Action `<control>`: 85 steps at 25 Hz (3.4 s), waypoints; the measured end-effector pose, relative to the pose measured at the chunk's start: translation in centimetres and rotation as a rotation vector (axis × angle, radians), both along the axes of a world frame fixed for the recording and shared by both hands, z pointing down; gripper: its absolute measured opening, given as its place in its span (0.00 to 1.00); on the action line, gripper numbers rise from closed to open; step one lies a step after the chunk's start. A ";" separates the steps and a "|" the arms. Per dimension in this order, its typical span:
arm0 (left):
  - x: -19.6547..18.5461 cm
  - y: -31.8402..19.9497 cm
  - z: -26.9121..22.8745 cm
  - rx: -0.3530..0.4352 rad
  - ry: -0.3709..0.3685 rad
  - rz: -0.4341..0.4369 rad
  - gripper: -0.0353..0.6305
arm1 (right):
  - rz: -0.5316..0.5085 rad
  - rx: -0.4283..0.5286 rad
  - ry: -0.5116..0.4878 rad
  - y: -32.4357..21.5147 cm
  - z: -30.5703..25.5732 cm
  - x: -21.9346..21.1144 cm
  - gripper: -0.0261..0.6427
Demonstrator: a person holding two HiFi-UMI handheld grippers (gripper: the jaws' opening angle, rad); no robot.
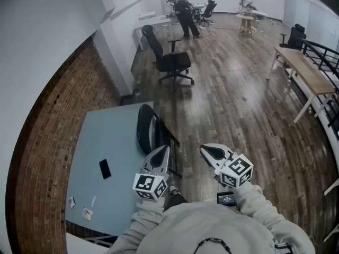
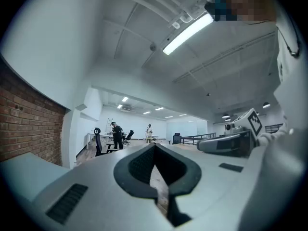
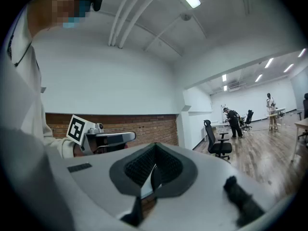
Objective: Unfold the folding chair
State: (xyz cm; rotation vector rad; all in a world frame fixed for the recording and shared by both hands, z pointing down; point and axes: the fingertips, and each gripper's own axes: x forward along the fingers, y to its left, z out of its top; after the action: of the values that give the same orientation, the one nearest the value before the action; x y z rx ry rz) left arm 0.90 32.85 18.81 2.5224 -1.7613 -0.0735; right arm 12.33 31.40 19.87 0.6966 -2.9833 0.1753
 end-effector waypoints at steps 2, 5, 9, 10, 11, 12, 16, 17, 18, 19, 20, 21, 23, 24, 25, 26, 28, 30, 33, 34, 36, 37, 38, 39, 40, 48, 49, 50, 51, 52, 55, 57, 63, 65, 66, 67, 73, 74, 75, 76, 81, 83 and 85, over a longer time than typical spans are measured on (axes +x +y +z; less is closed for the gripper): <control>-2.1 -1.0 0.3 0.004 0.000 -0.003 0.06 | 0.002 0.009 -0.002 -0.6 0.4 -1.7 0.05; -5.1 -4.2 0.0 0.023 0.014 -0.012 0.06 | 0.002 0.004 -0.009 -3.4 1.0 -4.0 0.05; -8.4 -9.2 -0.8 0.049 -0.018 -0.008 0.06 | -0.007 -0.016 -0.024 -7.8 1.0 -7.0 0.05; -9.4 -10.6 -1.0 0.059 -0.048 -0.005 0.06 | -0.010 -0.007 -0.034 -9.1 0.7 -8.0 0.05; -10.5 -12.1 -1.2 0.067 -0.078 -0.001 0.06 | -0.015 0.004 -0.045 -10.5 0.3 -9.0 0.05; -11.6 -13.6 -1.2 0.071 -0.100 0.004 0.06 | -0.020 0.011 -0.057 -11.9 0.2 -10.2 0.05; -14.6 -19.1 0.3 0.056 -0.099 0.055 0.06 | 0.062 0.021 -0.097 -18.6 0.2 -13.4 0.05; -15.2 -20.6 0.9 0.046 -0.107 0.077 0.06 | 0.110 0.019 -0.112 -20.5 0.1 -13.8 0.05; -15.7 -22.2 1.7 0.031 -0.116 0.101 0.06 | 0.150 0.019 -0.127 -22.2 -0.2 -14.2 0.05; -16.4 -23.6 2.4 0.011 -0.121 0.123 0.06 | 0.174 0.021 -0.137 -23.6 -0.6 -14.7 0.05; -17.2 -24.8 3.0 -0.009 -0.114 0.138 0.06 | 0.182 0.025 -0.139 -24.6 -0.8 -15.1 0.05; -17.9 -25.9 3.3 -0.023 -0.100 0.144 0.06 | 0.180 0.031 -0.132 -25.4 -0.9 -15.6 0.05; -18.8 -27.6 2.5 -0.012 -0.080 0.138 0.06 | 0.176 0.053 -0.096 -26.8 -0.8 -16.2 0.05; -18.7 -28.4 1.6 0.009 -0.083 0.134 0.06 | 0.181 0.067 -0.079 -27.4 -0.9 -16.1 0.05; -18.5 -29.0 0.7 0.030 -0.093 0.133 0.06 | 0.189 0.075 -0.073 -28.2 -1.2 -15.9 0.05; -18.2 -29.6 0.0 0.047 -0.104 0.137 0.06 | 0.197 0.076 -0.080 -29.0 -1.7 -15.7 0.05; -17.7 -30.9 -0.8 0.061 -0.128 0.150 0.06 | 0.201 0.069 -0.111 -30.8 -2.8 -15.4 0.05; -17.6 -31.9 -1.0 0.065 -0.130 0.152 0.06 | 0.184 0.079 -0.119 -31.8 -3.5 -15.8 0.05; -17.4 -32.9 -1.3 0.079 -0.099 0.133 0.06 | 0.172 0.106 -0.097 -32.5 -3.8 -16.0 0.05; -17.3 -33.1 -1.3 0.082 -0.094 0.127 0.06 | 0.174 0.099 -0.103 -33.0 -3.7 -15.8 0.05; -17.3 -33.3 -1.2 0.080 -0.087 0.120 0.06 | 0.180 0.074 -0.125 -34.3 -3.5 -15.4 0.05; -17.3 -33.5 -1.0 0.077 -0.087 0.115 0.06 | 0.182 0.065 -0.129 -34.9 -3.5 -15.3 0.05; -17.4 -33.7 -0.8 0.071 -0.090 0.109 0.06 | 0.181 0.059 -0.128 -35.4 -3.4 -15.4 0.05; -17.6 -33.9 -0.4 0.060 -0.094 0.099 0.06 | 0.179 0.053 -0.125 -36.0 -3.2 -15.5 0.05; -18.0 -34.2 0.1 0.042 -0.101 0.085 0.06 | 0.177 0.043 -0.117 -36.6 -2.8 -15.7 0.05; -23.8 -34.0 11.7 -0.315 -0.129 -0.087 0.07 | 0.121 -0.238 0.017 -39.0 10.2 -20.8 0.05; -24.4 -33.6 13.9 -0.382 -0.147 -0.105 0.19 | 0.107 -0.282 0.046 -38.9 12.6 -21.7 0.05; -25.1 -33.1 16.0 -0.441 -0.164 -0.124 0.25 | 0.093 -0.327 0.075 -38.8 15.1 -22.7 0.06; -25.7 -32.7 17.9 -0.492 -0.175 -0.142 0.31 | 0.078 -0.372 0.104 -38.7 17.6 -23.6 0.06; -26.4 -32.3 19.7 -0.536 -0.186 -0.159 0.40 | 0.059 -0.412 0.132 -38.6 20.2 -24.8 0.09; -28.8 -30.6 24.2 -0.631 -0.223 -0.196 0.55 | -0.014 -0.516 0.189 -37.4 27.2 -28.9 0.27; -30.0 -29.4 26.3 -0.671 -0.214 -0.209 0.59 | -0.052 -0.614 0.175 -36.0 31.5 -31.6 0.32; -33.6 -27.2 31.8 -0.801 -0.136 -0.230 0.61 | -0.051 -0.772 0.386 -32.8 45.0 -37.4 0.44; -33.6 -26.9 32.8 -0.830 -0.091 -0.217 0.61 | -0.030 -0.836 0.485 -32.0 49.5 -38.1 0.45; -33.3 -26.9 33.4 -0.845 -0.068 -0.197 0.61 | -0.017 -0.862 0.522 -31.8 51.3 -38.5 0.46; -32.8 -26.9 33.9 -0.859 -0.036 -0.177 0.61 | -0.004 -0.884 0.551 -31.8 52.7 -38.9 0.46; -33.3 -27.2 35.9 -0.878 0.140 -0.227 0.32 | 0.022 -0.987 0.638 -30.8 57.3 -41.6 0.46; -33.5 -27.3 36.0 -0.873 0.148 -0.228 0.23 | 0.010 -1.012 0.619 -30.5 57.9 -42.0 0.46; -33.6 -27.4 36.1 -0.867 0.168 -0.226 0.22 | -0.005 -1.045 0.590 -30.3 58.4 -42.4 0.39; -33.6 -27.4 36.1 -0.863 0.189 -0.225 0.20 | -0.015 -1.080 0.565 -30.1 58.7 -42.6 0.30; -33.4 -27.5 36.3 -0.866 0.217 -0.227 0.19 | -0.012 -1.111 0.533 -30.0 58.7 -42.4 0.29; -33.0 -27.5 36.2 -0.873 0.218 -0.219 0.19 | -0.004 -1.115 0.539 -30.0 58.7 -42.0 0.28; -32.4 -27.5 36.0 -0.876 0.220 -0.211 0.19 | -0.004 -1.116 0.546 -29.9 58.6 -41.4 0.27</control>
State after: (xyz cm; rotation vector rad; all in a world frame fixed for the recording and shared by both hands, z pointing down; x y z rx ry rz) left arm -31.47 5.38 54.82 1.6403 -1.4991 0.3238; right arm -29.12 1.48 78.43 0.4510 -1.9030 1.2573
